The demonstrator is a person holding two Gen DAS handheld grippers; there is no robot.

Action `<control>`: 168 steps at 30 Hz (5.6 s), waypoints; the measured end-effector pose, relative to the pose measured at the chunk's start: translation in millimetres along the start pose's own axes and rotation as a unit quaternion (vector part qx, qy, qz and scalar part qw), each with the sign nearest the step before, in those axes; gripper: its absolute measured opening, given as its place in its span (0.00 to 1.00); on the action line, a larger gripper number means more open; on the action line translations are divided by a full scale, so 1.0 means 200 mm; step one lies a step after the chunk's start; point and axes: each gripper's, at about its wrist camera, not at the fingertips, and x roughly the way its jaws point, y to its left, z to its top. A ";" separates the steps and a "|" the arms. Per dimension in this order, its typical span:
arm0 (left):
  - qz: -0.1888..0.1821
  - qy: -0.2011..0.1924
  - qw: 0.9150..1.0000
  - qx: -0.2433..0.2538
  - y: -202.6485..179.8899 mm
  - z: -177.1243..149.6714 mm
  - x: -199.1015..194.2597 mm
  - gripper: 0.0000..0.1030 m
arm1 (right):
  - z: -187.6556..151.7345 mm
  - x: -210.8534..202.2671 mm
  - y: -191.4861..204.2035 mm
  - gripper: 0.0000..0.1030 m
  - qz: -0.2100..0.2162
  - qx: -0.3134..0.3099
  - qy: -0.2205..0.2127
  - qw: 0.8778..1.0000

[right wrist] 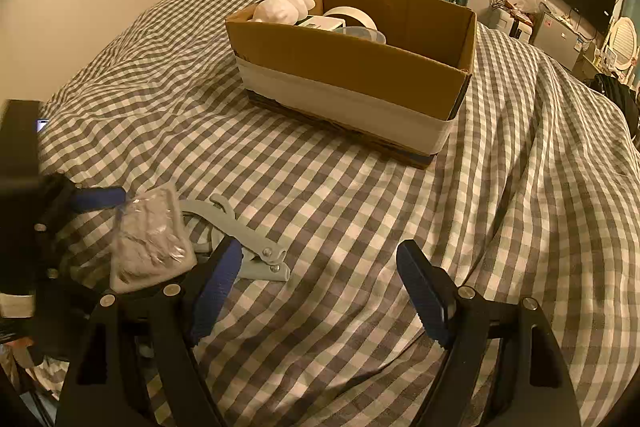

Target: Organize objects

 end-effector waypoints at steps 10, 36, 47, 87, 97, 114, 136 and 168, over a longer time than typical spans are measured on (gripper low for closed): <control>-0.006 -0.074 0.997 -0.013 0.10 0.02 -0.27 0.17 | 0.05 0.05 0.14 0.77 0.020 -0.057 0.004 0.998; -0.006 -0.129 0.990 -0.063 0.23 0.22 -0.51 0.07 | 0.20 -0.08 0.20 0.22 -0.003 -0.091 -0.038 0.995; -0.013 -0.206 0.978 -0.039 0.17 0.70 -0.69 0.07 | 0.53 -0.40 -0.08 0.22 -0.057 -0.066 -0.138 0.987; -0.085 -0.144 0.985 -0.034 0.10 1.41 0.10 0.10 | 0.97 0.24 -0.50 0.43 0.005 0.076 -0.085 0.993; -0.042 -0.175 0.983 -0.043 0.13 1.38 -0.15 0.70 | 1.01 -0.07 -0.55 0.62 -0.020 0.100 -0.143 0.984; 0.016 -0.336 0.941 -0.043 0.05 1.19 -1.13 1.00 | 0.87 -1.12 -0.37 0.89 -0.090 0.088 -0.292 0.948; 0.093 -0.421 0.893 -0.131 0.13 0.60 -1.38 1.00 | 0.38 -1.27 -0.21 1.00 -0.120 0.077 -0.362 0.921; 0.088 -0.356 0.921 -0.129 0.08 0.46 -1.05 1.00 | 0.27 -0.92 -0.23 1.00 -0.099 0.096 -0.323 0.936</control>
